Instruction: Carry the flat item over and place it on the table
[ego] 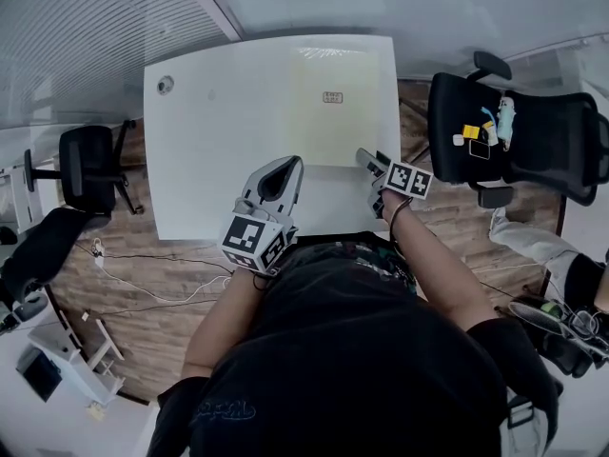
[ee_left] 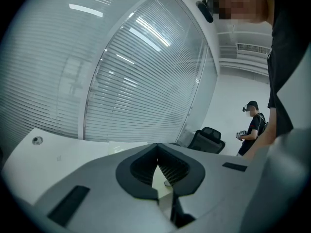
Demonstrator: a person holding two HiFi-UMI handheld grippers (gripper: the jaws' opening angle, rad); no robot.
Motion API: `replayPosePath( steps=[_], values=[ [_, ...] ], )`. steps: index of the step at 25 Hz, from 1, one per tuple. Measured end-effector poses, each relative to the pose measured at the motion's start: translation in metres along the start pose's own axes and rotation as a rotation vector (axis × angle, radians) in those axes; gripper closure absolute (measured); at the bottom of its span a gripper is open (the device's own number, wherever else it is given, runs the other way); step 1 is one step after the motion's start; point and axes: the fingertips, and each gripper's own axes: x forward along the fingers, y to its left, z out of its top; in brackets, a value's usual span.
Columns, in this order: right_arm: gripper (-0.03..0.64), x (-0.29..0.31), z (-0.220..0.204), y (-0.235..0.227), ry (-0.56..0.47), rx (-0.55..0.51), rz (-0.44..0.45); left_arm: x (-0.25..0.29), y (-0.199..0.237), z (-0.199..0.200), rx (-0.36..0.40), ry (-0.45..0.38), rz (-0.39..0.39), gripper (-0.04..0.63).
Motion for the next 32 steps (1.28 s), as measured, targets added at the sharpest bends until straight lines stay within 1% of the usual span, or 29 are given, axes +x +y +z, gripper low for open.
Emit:
replayPosePath(
  steps=[2,5,8,12,15,18,24,29,32],
  values=[
    [0.325,0.000,0.002,0.001,-0.002,-0.016,-0.008,-0.002,0.001,0.000,-0.001,0.000,0.004,0.582],
    [0.325,-0.001,0.003,0.004,0.002,-0.013,-0.014,-0.005,0.003,-0.001,-0.002,0.005,0.006,0.583],
    [0.351,-0.003,0.004,0.010,-0.001,-0.049,-0.030,-0.008,0.003,0.000,0.002,0.006,0.006,0.583],
    [0.365,-0.015,0.012,0.012,-0.042,-0.077,-0.047,-0.013,-0.002,0.000,0.011,0.003,0.001,0.581],
    [0.375,-0.022,0.017,0.026,-0.063,-0.152,-0.061,-0.022,-0.002,0.001,0.012,0.000,0.000,0.583],
    [0.394,-0.028,0.019,0.042,-0.087,-0.216,-0.049,-0.027,-0.005,0.004,0.027,-0.010,-0.009,0.582],
    [0.425,-0.052,0.019,0.062,-0.149,-0.307,-0.036,-0.035,-0.027,0.011,0.065,-0.039,-0.031,0.581],
    [0.451,-0.072,0.018,0.092,-0.209,-0.436,-0.026,-0.047,-0.040,0.012,0.090,-0.058,-0.047,0.583],
    [0.491,-0.086,0.015,0.117,-0.244,-0.540,-0.018,-0.057,-0.047,0.014,0.099,-0.078,-0.053,0.581]
  ],
)
